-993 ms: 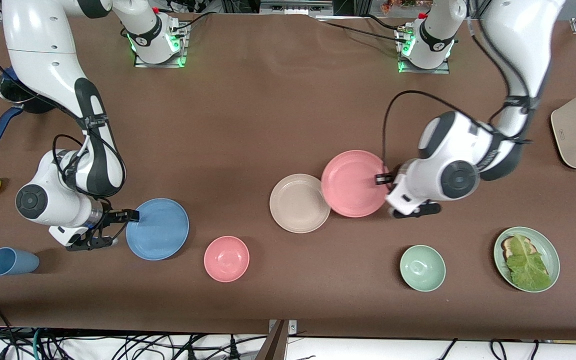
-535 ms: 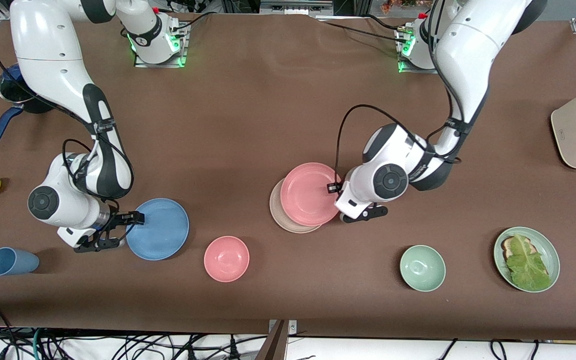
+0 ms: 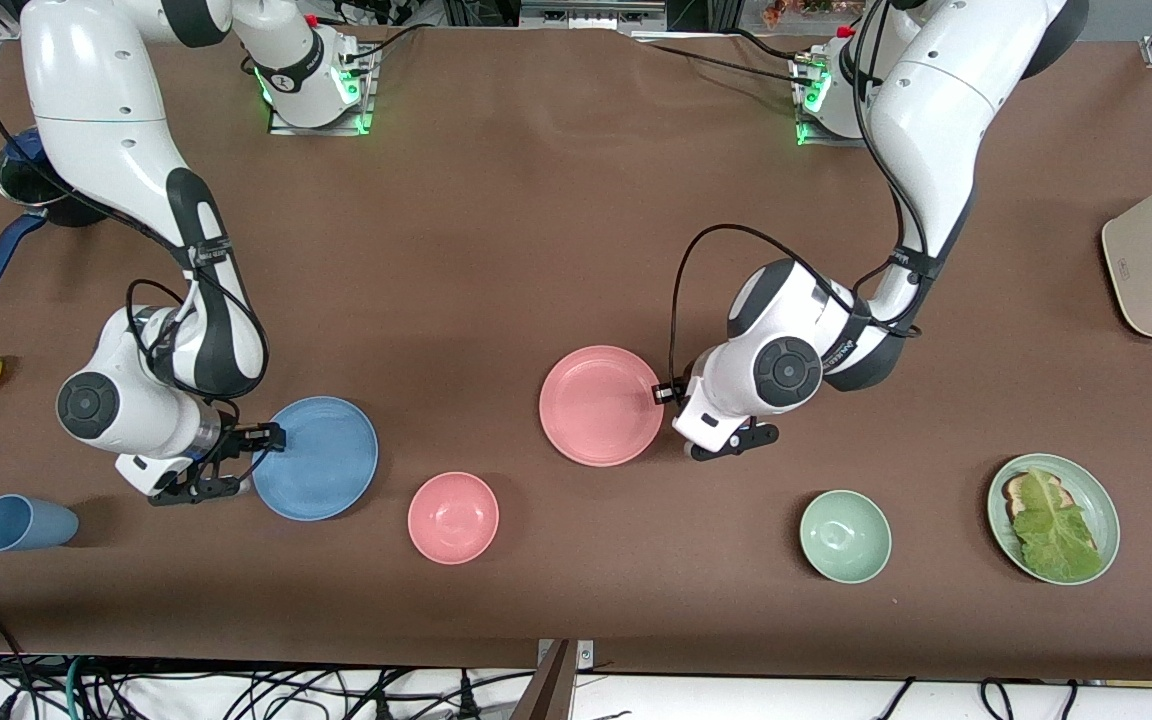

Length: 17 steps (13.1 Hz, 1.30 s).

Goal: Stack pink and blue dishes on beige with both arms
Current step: 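Release the pink plate and raise the left gripper away, then carry the blue plate onto the pink plate while the left gripper withdraws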

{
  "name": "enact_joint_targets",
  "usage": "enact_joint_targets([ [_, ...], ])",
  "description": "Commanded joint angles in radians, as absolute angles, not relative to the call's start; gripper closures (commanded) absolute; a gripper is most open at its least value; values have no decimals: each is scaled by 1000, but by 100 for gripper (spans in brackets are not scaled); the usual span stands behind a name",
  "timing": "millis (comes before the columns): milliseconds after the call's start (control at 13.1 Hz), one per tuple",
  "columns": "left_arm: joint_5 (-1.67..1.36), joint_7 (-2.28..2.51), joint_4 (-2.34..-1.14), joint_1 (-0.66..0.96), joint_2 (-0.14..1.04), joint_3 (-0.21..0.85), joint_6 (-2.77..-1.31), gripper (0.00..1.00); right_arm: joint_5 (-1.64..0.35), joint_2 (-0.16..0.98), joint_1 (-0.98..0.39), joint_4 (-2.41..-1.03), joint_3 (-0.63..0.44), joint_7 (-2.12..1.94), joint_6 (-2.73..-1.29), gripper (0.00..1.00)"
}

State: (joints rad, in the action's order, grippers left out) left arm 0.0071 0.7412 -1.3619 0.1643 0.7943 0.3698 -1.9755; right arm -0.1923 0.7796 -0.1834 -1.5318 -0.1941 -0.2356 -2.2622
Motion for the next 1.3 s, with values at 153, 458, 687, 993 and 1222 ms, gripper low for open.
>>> enact_joint_targets([
  [153,40,727,-1367,43,709,345,-1829,0,-215,779,-176,-1532,-187,-256,-2269,74],
  [458,109,505,-1367,-104,680,345,-1758,0,-213,775,-181,-1514,-187,-255,-2258,100],
  [687,164,392,-1368,-211,678,347,-1750,0,-212,759,-184,-1453,-187,-255,-2173,100],
  [993,189,180,-1370,-281,600,327,-1714,0,-212,736,-196,-1219,-184,-253,-1852,100],
  [1222,94,-24,-1511,-96,401,73,-1718,0,-212,726,-270,-1152,-186,-207,-1778,100],
])
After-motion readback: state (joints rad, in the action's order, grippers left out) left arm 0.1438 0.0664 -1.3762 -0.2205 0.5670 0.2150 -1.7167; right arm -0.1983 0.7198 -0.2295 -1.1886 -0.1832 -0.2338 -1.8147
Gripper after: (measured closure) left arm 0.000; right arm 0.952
